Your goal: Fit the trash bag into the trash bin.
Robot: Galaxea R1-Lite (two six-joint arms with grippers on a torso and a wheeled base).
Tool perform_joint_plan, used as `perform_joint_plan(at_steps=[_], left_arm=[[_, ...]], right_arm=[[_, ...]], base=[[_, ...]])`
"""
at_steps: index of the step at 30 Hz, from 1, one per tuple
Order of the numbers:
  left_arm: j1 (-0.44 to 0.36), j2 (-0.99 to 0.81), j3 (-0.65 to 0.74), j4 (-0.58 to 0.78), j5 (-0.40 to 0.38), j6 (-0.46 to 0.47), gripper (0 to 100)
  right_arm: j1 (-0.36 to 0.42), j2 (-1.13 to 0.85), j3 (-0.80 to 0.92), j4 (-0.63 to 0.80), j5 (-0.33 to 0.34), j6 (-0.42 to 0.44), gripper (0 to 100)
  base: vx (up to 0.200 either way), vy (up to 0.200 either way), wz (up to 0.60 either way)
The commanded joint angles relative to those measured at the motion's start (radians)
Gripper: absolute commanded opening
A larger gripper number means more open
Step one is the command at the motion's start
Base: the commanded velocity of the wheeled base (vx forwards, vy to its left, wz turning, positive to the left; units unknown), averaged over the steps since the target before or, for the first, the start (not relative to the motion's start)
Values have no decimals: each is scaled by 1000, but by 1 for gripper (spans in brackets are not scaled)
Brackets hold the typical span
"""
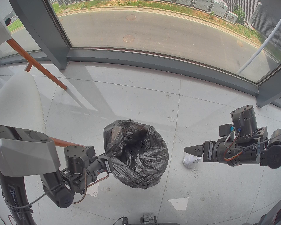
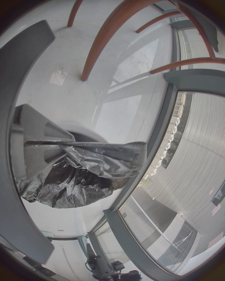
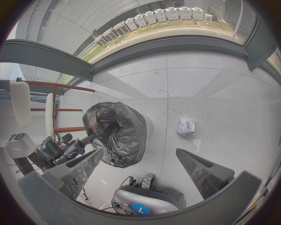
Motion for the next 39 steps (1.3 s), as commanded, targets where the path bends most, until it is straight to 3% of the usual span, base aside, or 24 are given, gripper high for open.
perform_joint_plan(at_steps=[1, 6, 10, 20, 21, 30, 35, 39], left_arm=[[19, -65, 55, -14, 2, -5, 0], [22, -66, 133, -64, 7, -8, 0], [88, -51, 144, -75, 7, -4, 0], [85, -17, 160, -100, 4, -1, 0], [85, -17, 160, -100, 4, -1, 100], [91, -25, 193, -100, 30, 12, 100], [92, -45, 256, -100, 34, 76, 100], [62, -27, 262, -100, 24, 75, 100]], right_arm=[[0, 0, -1, 0, -1, 0, 100], [0, -3, -3, 0, -2, 0, 100], [6, -5, -3, 0, -2, 0, 100], [5, -6, 0, 0, -4, 0, 100], [5, -6, 0, 0, -4, 0, 100], [0, -29, 28, 0, -1, 2, 100], [-3, -48, 42, 0, 4, 2, 100], [-9, -59, 42, 0, 6, 3, 100]], base=[[0, 0, 0], [0, 0, 0], [0, 0, 0], [0, 0, 0], [0, 0, 0], [0, 0, 0], [0, 0, 0], [0, 0, 0]])
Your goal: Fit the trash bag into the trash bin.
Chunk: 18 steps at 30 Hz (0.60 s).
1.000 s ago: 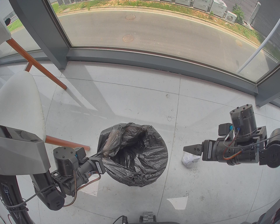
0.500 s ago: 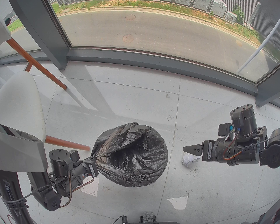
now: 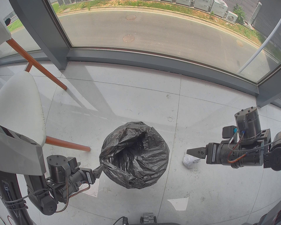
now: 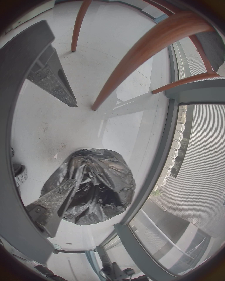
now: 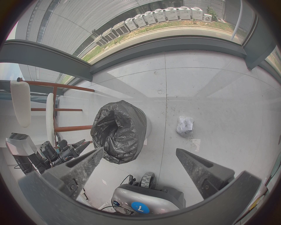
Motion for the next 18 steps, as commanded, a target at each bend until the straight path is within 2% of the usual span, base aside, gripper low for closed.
perform_joint_plan(at_steps=[1, 8, 14, 18], left_arm=[[-47, 16, -3, -18, -13, -22, 100], [-110, -4, 26, -18, -19, -99, 100], [-114, 2, 37, -18, -16, -155, 100], [-113, 17, 49, -18, -11, -172, 100]], right_arm=[[-3, -25, 5, 0, 0, 3, 100], [12, -108, 36, 3, -3, 47, 100], [18, -199, 103, -2, 12, 122, 100], [15, -202, 135, -26, 46, 156, 100]], base=[[0, 0, 0], [0, 0, 0], [0, 0, 0], [0, 0, 0]])
